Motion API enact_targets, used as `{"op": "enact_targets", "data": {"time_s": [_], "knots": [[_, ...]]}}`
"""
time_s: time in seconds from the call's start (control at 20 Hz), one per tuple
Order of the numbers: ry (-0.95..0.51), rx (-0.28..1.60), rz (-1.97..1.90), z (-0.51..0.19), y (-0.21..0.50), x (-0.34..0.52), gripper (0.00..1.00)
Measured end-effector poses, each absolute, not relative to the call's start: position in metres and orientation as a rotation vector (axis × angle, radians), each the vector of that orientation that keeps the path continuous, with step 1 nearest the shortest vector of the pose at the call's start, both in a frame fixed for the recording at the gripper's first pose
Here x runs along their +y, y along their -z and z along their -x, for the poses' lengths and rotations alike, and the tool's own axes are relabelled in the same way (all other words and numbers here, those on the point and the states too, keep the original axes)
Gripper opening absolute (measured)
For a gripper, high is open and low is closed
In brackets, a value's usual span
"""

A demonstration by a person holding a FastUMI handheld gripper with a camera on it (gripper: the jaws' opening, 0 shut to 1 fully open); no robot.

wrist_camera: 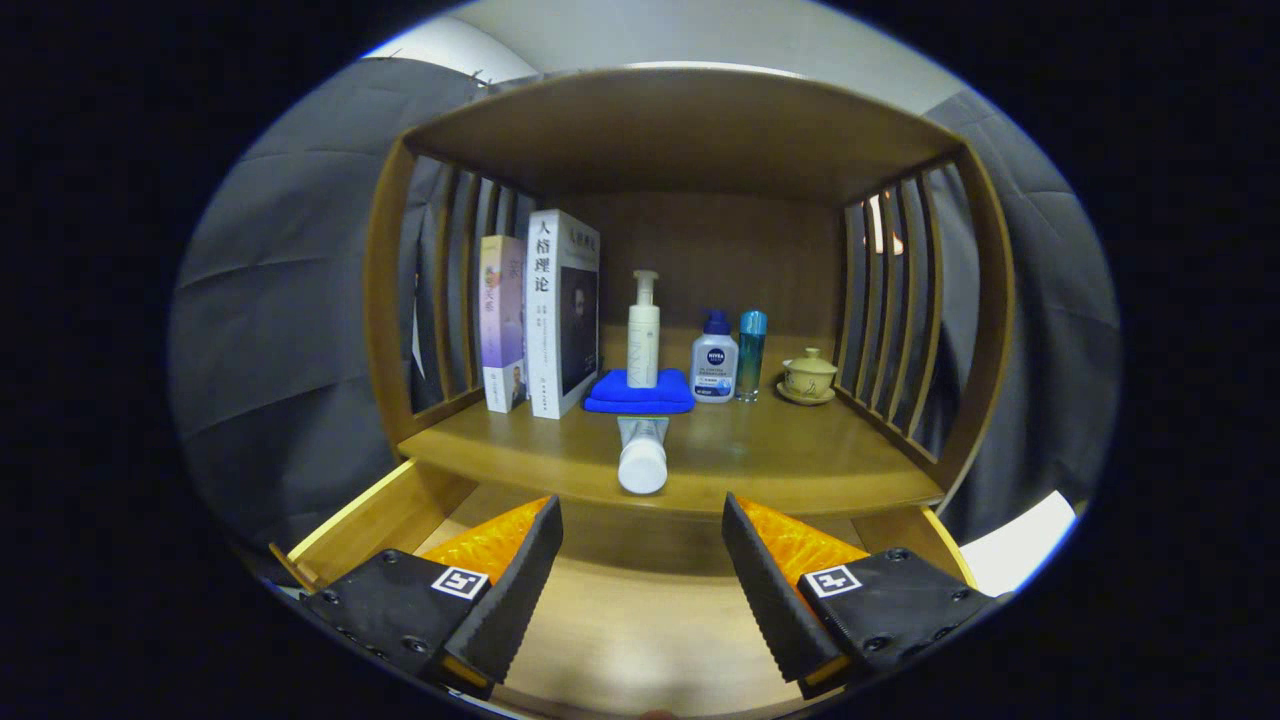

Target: Pull open the drawer, take out the items inside it, and place them on the countertop above the cabinet.

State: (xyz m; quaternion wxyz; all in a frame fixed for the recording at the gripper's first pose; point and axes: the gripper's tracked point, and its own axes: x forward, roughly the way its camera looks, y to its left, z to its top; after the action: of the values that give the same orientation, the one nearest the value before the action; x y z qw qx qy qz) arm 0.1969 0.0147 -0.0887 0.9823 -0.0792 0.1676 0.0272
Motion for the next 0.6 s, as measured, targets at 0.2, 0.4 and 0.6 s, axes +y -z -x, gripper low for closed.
{"op": "enact_targets", "data": {"time_s": [0.2, 0.4, 0.6], "knots": [[-0.068, 0.242, 0.155, -0.147, 0.075, 0.023, 0.99], [-0.061, 0.166, 0.151, -0.103, 0.077, 0.023, 0.99], [-0.070, 0.177, 0.160, -0.074, 0.099, 0.026, 0.99]]}}
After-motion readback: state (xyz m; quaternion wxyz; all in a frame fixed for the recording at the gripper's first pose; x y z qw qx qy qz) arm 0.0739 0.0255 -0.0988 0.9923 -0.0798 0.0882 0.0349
